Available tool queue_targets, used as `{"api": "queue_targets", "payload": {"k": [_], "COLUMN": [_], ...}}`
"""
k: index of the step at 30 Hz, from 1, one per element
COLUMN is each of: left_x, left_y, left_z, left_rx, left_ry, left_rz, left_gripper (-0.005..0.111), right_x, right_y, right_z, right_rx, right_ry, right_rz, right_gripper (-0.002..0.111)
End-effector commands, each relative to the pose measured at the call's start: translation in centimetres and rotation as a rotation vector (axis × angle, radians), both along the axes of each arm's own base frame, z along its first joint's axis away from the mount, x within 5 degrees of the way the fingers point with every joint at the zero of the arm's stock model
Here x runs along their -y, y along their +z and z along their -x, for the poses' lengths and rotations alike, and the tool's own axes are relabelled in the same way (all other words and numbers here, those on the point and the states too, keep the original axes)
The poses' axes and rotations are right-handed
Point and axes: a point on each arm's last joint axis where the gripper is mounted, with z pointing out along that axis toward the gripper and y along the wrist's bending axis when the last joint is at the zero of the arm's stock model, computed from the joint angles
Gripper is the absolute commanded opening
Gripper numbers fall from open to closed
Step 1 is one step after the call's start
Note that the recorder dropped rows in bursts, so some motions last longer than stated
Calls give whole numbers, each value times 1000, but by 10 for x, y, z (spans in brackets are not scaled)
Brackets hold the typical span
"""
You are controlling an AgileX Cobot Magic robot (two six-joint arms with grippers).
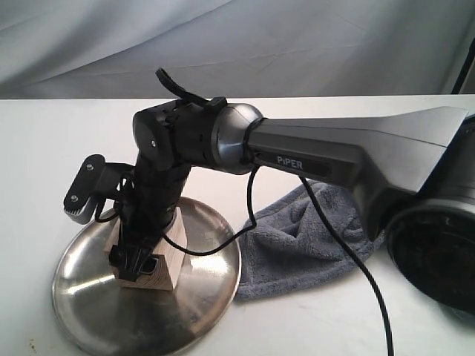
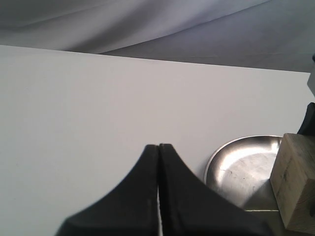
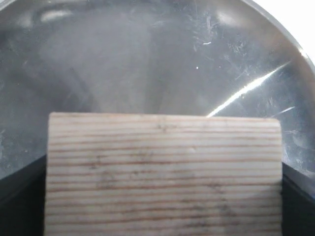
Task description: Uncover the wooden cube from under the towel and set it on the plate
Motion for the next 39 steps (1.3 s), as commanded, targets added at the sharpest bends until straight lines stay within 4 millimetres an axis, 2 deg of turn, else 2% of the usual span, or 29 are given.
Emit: {"api": "queue_targets", "payload": {"k": [1,4,7,10,13,15,19,23,28,33,35,39], "left_x": [0,0,0,0,0,0,0,0,0,0,0,0], "left_y": [-1,-1,-1,-1,-1,-1,-1,-1,-1,-1,-1,-1], "left_z": [0,0,0,0,0,0,0,0,0,0,0,0], "left_rx": [5,5,5,5,5,5,5,5,5,5,5,5], "left_ry": [-4,-4,-4,-4,-4,-4,-4,-4,-4,-4,-4,-4], "left_rz": [6,6,6,6,6,6,6,6,6,6,6,6], "left_gripper": [0,0,0,0,0,0,0,0,0,0,0,0], "right_x": [1,2,3,3,3,3,4,7,17,38,49,81], "right_y": [5,5,5,5,5,5,9,32,78,128,146,182], "right_z": [1,2,3,3,3,3,4,6,6,3,1,-9], "right_rx": [-12,-24,-31,-33,-30,-30,-35,-8,103,256,307,438], "right_ry": [-7,-3,1,2,1,1,2,-5,-35,-166,-227,-385], "right_rz": [1,14,21,24,20,20,24,0,-41,-45,-55,-42], "right_gripper": [0,5,23,52,89,106,105,105,105,102,97,80]}}
